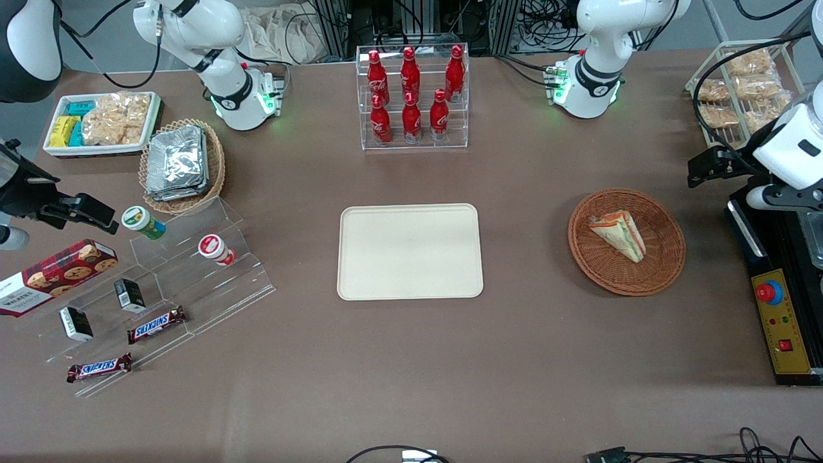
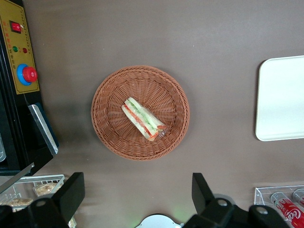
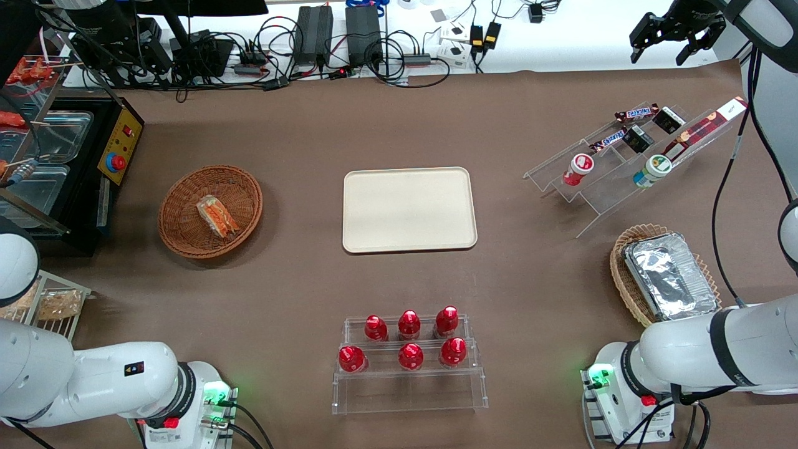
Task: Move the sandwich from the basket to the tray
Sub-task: 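Move the left gripper over the sandwich in the wicker basket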
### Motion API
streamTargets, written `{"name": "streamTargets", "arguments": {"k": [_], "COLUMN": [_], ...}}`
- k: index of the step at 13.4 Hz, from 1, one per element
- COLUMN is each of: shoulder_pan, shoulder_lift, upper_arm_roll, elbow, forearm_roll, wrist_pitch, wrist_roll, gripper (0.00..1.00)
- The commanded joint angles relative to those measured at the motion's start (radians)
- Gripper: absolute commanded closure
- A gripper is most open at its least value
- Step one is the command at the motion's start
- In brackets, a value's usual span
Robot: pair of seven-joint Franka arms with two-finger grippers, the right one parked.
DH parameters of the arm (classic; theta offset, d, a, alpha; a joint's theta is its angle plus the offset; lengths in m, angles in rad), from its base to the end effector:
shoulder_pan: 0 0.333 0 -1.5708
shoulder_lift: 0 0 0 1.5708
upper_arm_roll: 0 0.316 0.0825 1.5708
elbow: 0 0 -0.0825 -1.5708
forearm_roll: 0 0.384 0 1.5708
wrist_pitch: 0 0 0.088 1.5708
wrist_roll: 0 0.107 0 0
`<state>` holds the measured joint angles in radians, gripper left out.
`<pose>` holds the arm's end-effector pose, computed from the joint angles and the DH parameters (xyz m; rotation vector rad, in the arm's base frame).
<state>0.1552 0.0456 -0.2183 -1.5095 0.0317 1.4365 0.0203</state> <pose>0.5532 -0.0283 0.6174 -3.1094 0.1266 0.1823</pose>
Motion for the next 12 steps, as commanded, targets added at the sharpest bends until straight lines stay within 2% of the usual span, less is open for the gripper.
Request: {"name": "streamTargets", "arguments": {"k": [1, 5, 8, 12], "shoulder_pan": [0.000, 0.001, 0.001, 0.003], "shoulder_lift": [-0.003, 0.006, 0.002, -0.055], "upper_arm_roll": [0.000, 0.000, 0.000, 0.002], "elbow": [0.006, -0.012, -0.073, -0.275], "forearm_roll": [-0.007, 0.004, 0.004, 0.004], "wrist_pitch": [0.001, -0.008, 0.016, 0.189], "wrist_roll": [-0.010, -0.016, -0.104, -0.215], "gripper": [0.00, 0.00, 0.00, 0.00]}}
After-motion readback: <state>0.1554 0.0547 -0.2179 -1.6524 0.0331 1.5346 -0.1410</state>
